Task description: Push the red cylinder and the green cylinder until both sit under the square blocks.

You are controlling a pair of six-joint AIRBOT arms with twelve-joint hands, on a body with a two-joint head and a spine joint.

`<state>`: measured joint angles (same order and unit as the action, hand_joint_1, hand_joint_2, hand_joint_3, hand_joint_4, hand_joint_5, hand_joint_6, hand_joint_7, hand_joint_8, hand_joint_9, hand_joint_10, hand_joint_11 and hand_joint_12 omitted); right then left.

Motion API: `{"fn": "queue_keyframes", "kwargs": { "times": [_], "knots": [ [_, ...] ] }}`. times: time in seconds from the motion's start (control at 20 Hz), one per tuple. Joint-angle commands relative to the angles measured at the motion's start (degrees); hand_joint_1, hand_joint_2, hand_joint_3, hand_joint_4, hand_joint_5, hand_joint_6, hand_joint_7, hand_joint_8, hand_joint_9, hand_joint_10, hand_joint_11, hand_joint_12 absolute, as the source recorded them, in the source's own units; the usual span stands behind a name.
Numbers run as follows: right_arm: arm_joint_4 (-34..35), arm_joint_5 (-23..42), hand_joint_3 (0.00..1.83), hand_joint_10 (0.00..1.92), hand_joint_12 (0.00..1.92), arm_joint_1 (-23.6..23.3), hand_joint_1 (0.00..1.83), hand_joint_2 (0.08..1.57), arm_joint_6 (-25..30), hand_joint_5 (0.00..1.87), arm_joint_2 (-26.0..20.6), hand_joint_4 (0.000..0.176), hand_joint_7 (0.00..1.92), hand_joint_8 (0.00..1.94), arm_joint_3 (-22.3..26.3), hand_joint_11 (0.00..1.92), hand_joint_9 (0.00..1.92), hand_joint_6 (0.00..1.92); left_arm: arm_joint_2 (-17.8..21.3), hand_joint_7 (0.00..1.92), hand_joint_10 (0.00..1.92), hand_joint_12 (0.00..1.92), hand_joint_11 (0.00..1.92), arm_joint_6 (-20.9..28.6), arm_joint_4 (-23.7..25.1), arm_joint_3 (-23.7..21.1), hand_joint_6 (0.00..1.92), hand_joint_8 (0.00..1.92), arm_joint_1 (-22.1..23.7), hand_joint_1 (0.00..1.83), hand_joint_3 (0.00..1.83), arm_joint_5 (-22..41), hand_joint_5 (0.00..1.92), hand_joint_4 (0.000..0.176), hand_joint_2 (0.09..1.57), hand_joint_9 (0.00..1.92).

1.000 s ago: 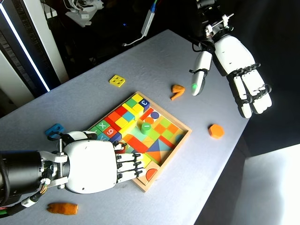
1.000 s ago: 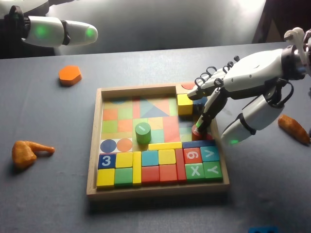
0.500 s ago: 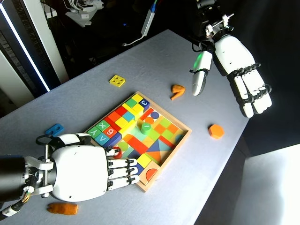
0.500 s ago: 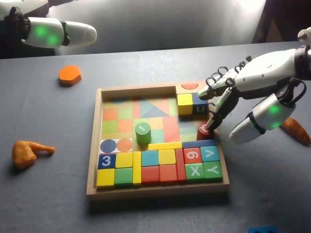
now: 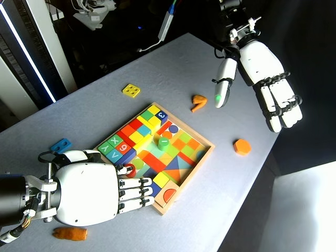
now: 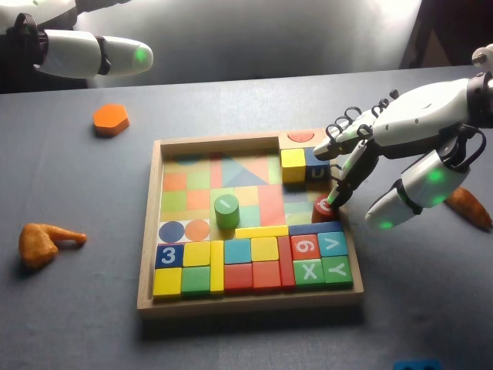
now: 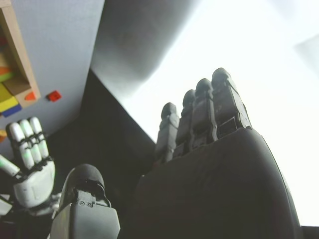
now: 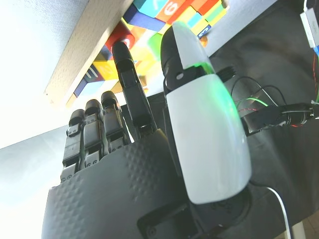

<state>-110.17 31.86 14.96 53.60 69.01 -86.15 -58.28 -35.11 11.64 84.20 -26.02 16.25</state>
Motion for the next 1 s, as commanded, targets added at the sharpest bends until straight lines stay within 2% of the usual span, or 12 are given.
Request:
{"fn": "queue_keyframes", "kwargs": {
  "times": [0.0,0.05,0.2,0.25,0.35,0.45,0.5,0.55,0.7,0.75,0.9,0.95],
  "knots": [
    [1.8,0.4,0.0,0.0,0.0,0.0,0.35,1.15,0.3,0.66,-0.4,0.161,0.0,0.0,0.2,0.0,0.0,0.0,0.6,0.0,0.0,0.01,0.02,0.1,-0.8,0.0,0.0,0.0,0.4,0.0,0.0,6.4,0.06,0.101,1.03,0.0],
    [1.8,0.6,0.0,0.0,0.01,0.0,0.34,1.15,0.3,0.66,-0.4,0.161,0.0,0.0,0.3,0.01,0.0,0.0,0.6,0.0,0.0,0.01,0.0,0.1,-0.9,0.0,0.0,0.0,0.4,0.0,0.01,6.4,0.05,0.074,1.07,0.0],
    [1.8,0.9,0.0,0.0,0.0,0.2,0.34,1.15,0.3,0.67,-0.8,0.152,0.0,0.0,0.8,0.0,0.0,0.0,0.6,0.0,0.0,0.02,0.02,0.1,-1.3,0.1,0.0,0.0,0.1,0.0,0.0,6.6,0.06,0.082,1.05,0.0],
    [1.8,0.9,0.0,0.0,0.01,0.2,0.35,1.15,0.3,0.68,-1.1,0.149,0.0,0.0,1.0,0.01,0.0,0.01,0.6,0.0,0.0,0.01,0.01,0.1,-1.4,0.1,0.0,0.0,0.1,0.0,0.0,6.6,0.05,0.074,1.05,0.0],
    [1.8,0.9,0.0,0.0,0.0,0.2,0.35,1.14,0.3,0.68,-1.6,0.164,0.0,0.0,1.5,0.0,0.0,0.01,0.7,0.0,0.0,0.01,0.0,0.1,-1.5,0.1,0.0,0.0,0.0,0.0,0.0,6.7,0.06,0.068,1.05,0.0],
    [1.8,0.8,0.0,0.0,0.0,0.2,0.34,1.15,0.3,0.68,-1.7,0.161,0.0,0.0,1.5,0.0,0.0,0.01,0.7,0.0,0.0,0.0,0.0,0.1,-1.7,0.1,0.0,0.0,-0.1,0.0,0.0,6.7,0.06,0.07,1.04,0.0],
    [1.8,0.8,0.0,0.0,0.0,0.2,0.31,1.15,0.3,0.68,-1.7,0.163,0.0,0.0,1.5,0.0,0.0,0.0,0.7,0.0,0.0,0.0,0.0,0.1,-1.7,0.0,0.0,0.0,-0.2,0.0,0.01,6.8,0.05,0.057,1.06,0.0],
    [1.8,0.8,0.0,0.0,0.0,0.2,0.32,1.16,0.3,0.69,-1.7,0.154,0.0,0.0,1.5,0.0,0.0,0.01,0.7,0.0,0.0,0.0,0.0,0.1,-1.7,0.0,0.0,0.0,-0.2,0.0,0.0,6.8,0.04,0.054,1.05,0.0],
    [1.8,0.6,0.0,0.0,0.0,0.1,0.33,1.16,0.3,0.69,-1.6,0.144,0.0,0.0,1.5,0.0,0.0,0.01,0.7,0.0,0.0,0.0,0.01,0.1,-1.7,0.0,0.0,0.0,-0.2,0.0,0.01,6.8,0.05,0.065,1.07,0.0],
    [1.8,0.5,0.0,0.0,0.0,0.1,0.33,1.16,0.3,0.69,-1.6,0.144,0.0,0.0,1.5,0.0,0.0,0.01,0.7,0.0,0.0,0.0,0.01,0.1,-1.7,0.0,0.0,0.0,-0.2,0.0,0.01,6.8,0.05,0.065,1.07,0.0],
    [1.9,0.3,0.0,0.0,0.0,-0.7,0.31,1.15,0.3,0.66,-1.6,0.149,0.0,0.0,1.5,0.0,0.0,0.0,0.7,0.0,0.0,0.01,0.01,0.1,-1.7,0.0,0.01,0.0,-0.2,0.0,0.0,6.8,0.06,0.087,1.05,0.0],
    [1.9,0.2,0.0,0.0,0.0,-1.1,0.29,1.15,0.2,0.65,-1.6,0.152,0.0,0.0,1.5,0.0,0.0,0.0,0.7,0.0,0.0,0.01,0.01,0.1,-1.7,0.0,0.0,0.0,-0.2,0.0,0.0,6.8,0.06,0.083,1.04,0.0]
  ]
}}
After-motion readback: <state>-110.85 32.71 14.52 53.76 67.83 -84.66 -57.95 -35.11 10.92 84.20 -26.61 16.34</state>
